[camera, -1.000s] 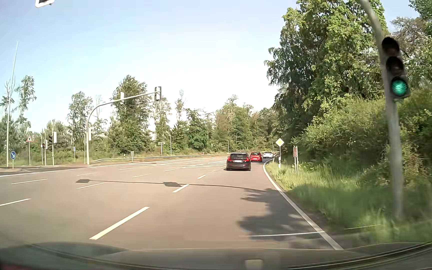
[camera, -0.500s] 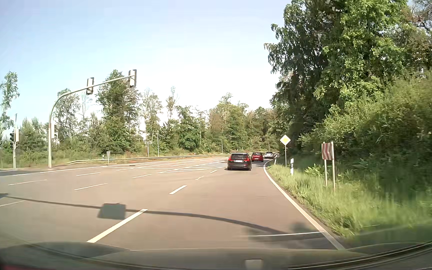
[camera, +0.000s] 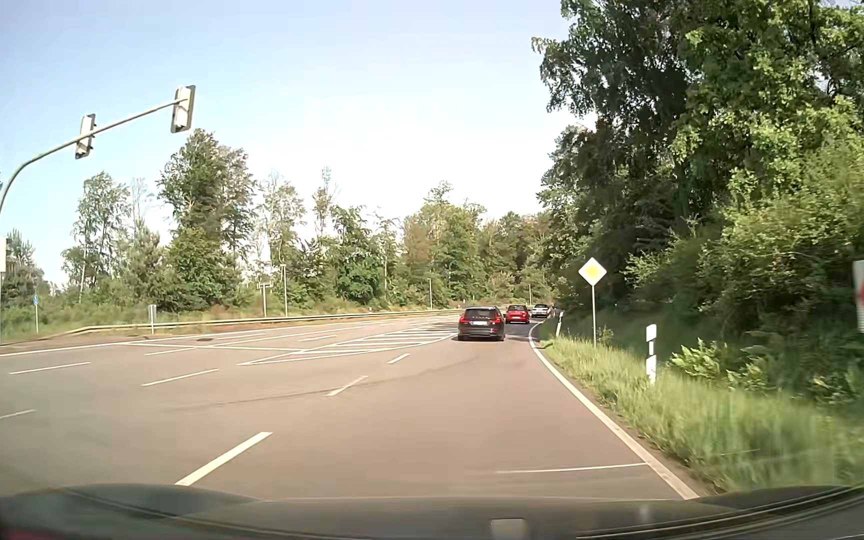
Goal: Follow the waypoints while adhering to traffic rules and regulations
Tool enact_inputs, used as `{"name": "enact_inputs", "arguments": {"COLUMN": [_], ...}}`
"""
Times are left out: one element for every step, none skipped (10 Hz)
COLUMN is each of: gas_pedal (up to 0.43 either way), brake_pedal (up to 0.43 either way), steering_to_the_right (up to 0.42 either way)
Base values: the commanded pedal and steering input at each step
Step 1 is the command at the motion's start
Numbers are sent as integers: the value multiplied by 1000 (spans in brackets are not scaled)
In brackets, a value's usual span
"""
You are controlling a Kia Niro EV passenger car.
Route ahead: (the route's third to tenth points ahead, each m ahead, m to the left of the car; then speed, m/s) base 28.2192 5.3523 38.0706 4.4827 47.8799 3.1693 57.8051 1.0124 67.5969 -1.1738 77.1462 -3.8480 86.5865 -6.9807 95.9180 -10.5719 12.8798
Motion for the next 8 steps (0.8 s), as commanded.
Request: {"name": "enact_inputs", "arguments": {"gas_pedal": [118, 118, 118, 118, 118, 118, 118, 118], "brake_pedal": [24, 24, 24, 24, 24, 24, 24, 24], "steering_to_the_right": [13, 13, 13, 13, 13, 13, 13, 13]}}
